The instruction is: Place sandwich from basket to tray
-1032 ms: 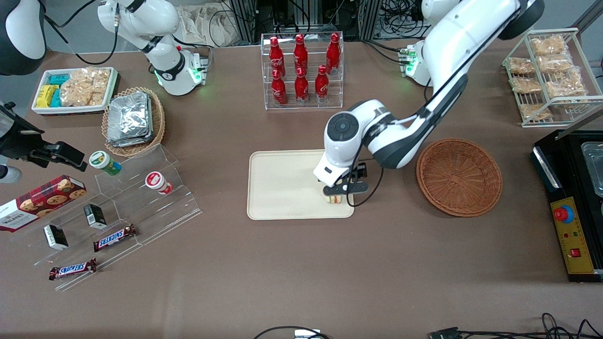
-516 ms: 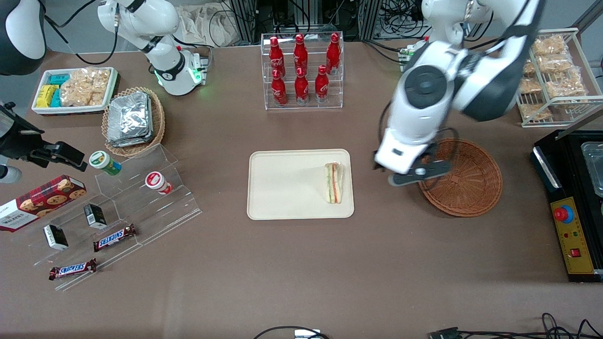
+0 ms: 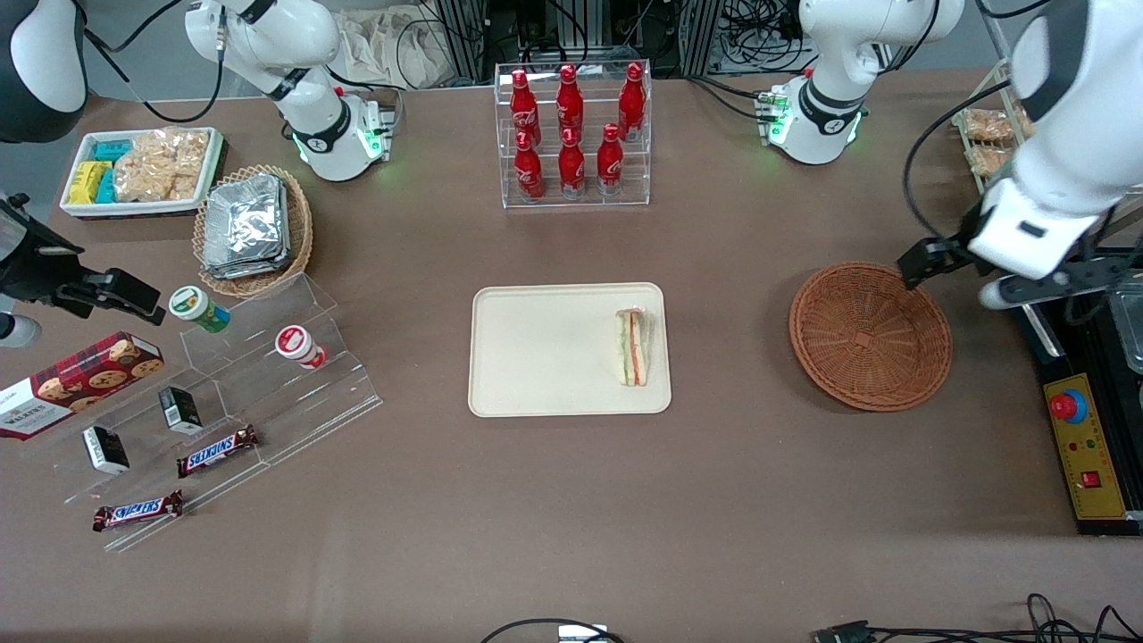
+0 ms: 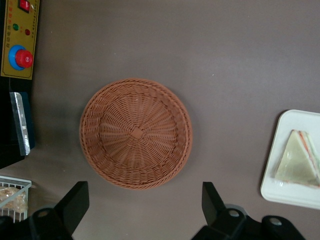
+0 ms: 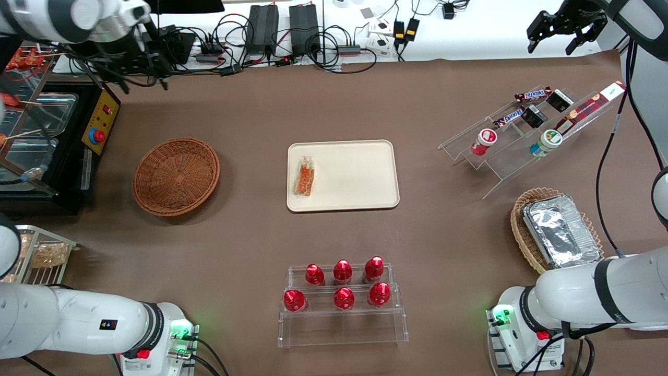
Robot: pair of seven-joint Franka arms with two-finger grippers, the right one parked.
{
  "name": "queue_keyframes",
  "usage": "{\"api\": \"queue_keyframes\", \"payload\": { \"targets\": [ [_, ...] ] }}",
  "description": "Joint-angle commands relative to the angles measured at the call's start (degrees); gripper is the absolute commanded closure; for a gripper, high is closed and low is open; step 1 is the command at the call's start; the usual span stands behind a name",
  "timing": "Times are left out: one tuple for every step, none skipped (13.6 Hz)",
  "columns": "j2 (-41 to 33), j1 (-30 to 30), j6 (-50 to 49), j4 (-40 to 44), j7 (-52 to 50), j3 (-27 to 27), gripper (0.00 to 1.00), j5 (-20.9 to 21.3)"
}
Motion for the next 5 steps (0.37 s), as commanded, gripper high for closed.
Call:
{"api": "queue_keyframes", "payload": {
  "targets": [
    [-1.7, -1.4, 1.2, -1.4, 5.3, 3.2, 0.00, -1.2],
    [-1.5, -1.3, 1.0, -0.6, 6.5, 3.3, 0.00, -1.2],
    [-1.2, -1.3, 1.0, -0.4, 6.5, 3.4, 0.00, -1.4],
    [-0.8, -1.3, 0.7, 0.7, 6.2, 3.4, 0.00, -1.3],
    [0.6, -1.3, -1.0, 2.7, 6.4, 3.4, 0.00, -1.3]
  ]
}}
